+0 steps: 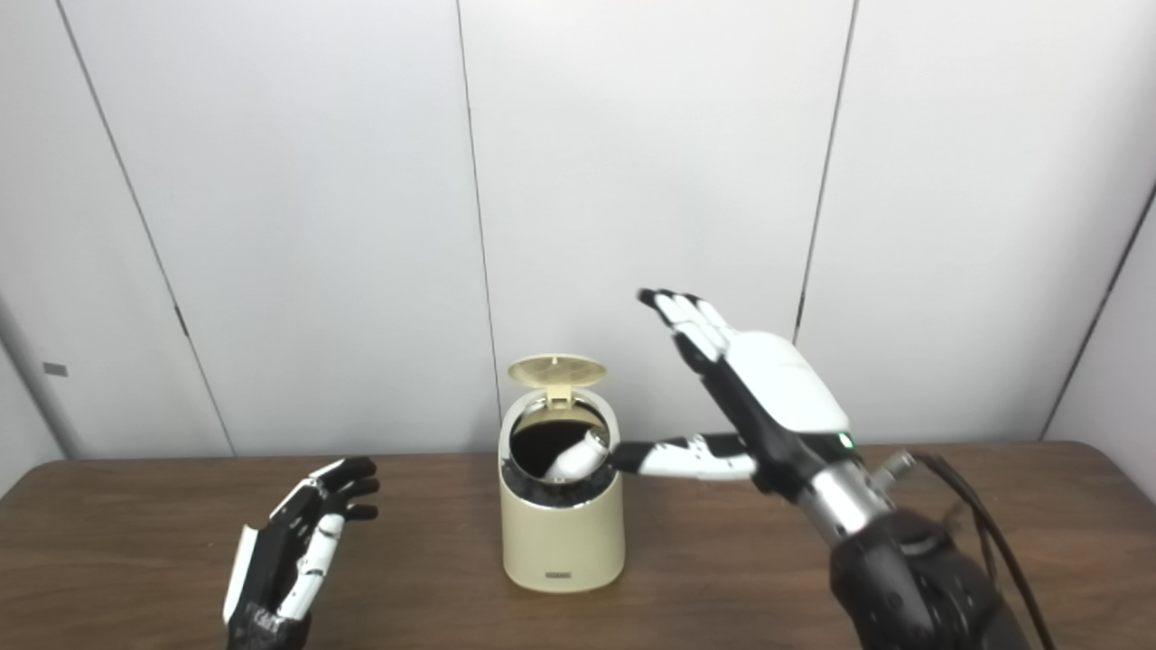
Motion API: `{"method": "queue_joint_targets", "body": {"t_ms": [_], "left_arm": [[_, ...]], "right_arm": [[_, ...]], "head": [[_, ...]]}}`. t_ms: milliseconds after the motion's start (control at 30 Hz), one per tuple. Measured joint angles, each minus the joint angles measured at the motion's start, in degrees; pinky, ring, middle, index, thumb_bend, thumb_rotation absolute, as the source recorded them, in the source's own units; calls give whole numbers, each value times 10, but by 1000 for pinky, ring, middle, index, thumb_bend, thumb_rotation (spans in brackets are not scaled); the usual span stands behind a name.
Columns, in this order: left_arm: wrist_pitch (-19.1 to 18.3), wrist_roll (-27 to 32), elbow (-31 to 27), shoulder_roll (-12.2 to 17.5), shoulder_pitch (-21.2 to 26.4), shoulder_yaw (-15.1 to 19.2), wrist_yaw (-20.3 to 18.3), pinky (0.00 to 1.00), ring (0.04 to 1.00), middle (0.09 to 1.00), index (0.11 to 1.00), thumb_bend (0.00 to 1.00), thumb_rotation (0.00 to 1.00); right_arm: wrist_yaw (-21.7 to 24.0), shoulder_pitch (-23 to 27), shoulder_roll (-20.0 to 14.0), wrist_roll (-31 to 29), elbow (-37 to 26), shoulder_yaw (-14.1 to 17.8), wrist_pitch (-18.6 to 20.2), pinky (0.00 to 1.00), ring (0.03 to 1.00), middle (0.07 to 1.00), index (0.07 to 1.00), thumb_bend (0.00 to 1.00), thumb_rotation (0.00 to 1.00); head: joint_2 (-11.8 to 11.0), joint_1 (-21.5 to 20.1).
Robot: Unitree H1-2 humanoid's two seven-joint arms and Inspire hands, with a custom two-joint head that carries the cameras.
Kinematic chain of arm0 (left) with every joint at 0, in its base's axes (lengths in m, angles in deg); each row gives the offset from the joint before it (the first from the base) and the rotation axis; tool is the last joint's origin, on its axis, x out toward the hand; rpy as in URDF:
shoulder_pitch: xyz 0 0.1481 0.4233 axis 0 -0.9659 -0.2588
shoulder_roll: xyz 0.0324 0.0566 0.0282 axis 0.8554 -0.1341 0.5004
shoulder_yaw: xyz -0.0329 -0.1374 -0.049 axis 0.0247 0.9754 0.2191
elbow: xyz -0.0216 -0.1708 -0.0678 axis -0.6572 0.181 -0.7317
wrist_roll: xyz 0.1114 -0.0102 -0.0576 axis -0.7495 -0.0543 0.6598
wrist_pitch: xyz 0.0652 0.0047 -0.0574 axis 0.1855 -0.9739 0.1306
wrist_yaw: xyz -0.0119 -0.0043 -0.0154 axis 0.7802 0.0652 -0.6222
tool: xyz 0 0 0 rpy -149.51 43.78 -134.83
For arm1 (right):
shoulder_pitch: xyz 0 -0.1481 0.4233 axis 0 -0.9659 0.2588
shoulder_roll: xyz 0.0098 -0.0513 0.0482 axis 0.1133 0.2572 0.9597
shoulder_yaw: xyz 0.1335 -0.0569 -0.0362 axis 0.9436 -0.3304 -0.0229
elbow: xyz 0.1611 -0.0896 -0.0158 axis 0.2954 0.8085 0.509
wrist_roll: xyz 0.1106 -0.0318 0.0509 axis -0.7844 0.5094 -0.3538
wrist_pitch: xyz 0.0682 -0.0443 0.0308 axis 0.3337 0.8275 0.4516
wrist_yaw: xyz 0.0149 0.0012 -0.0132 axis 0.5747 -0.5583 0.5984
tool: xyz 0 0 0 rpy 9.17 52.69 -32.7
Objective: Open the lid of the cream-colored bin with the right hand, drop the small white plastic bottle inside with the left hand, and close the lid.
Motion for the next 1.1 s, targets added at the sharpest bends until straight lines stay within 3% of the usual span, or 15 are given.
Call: {"method": "queue_joint_targets", "body": {"t_ms": [167,233,267,300,400,467,633,833,1100], "left_arm": [[0,-6,0,-4,1,1,3,639,719,731,705,283,586],[0,-6,0,-6,1,2,4,629,709,720,693,256,629],[0,-6,0,-6,1,2,4,629,711,719,691,237,722],[0,-6,0,-7,1,2,5,629,711,719,691,235,734],[0,-6,0,-8,1,4,8,627,709,716,687,217,855],[0,-6,0,-9,1,4,10,626,707,716,689,223,884],[0,-9,0,-10,1,4,13,622,702,715,688,235,880],[0,-20,0,-11,1,4,17,615,698,713,687,245,862],[0,-27,0,-11,1,4,23,619,697,709,681,271,868]], "right_arm": [[57,71,-2,36,3,-29,17,926,979,913,877,952,1000],[84,93,-2,47,22,-47,25,954,974,907,865,937,1000],[96,103,-1,53,33,-53,32,943,963,904,853,918,1000],[102,113,1,58,46,-59,34,942,962,903,852,915,1000],[103,133,12,68,74,-62,37,934,954,908,850,880,1000],[99,142,20,71,94,-64,35,912,946,903,846,879,1000],[81,145,34,72,145,-74,32,882,934,891,837,886,1000],[51,145,46,72,166,-81,26,925,937,889,841,847,1000],[52,144,48,72,179,-92,23,935,942,914,866,830,1000]], "head": [[-1,0],[-1,0],[-1,1],[-1,1],[-1,4],[-1,4],[1,8],[1,8],[4,7]]}}
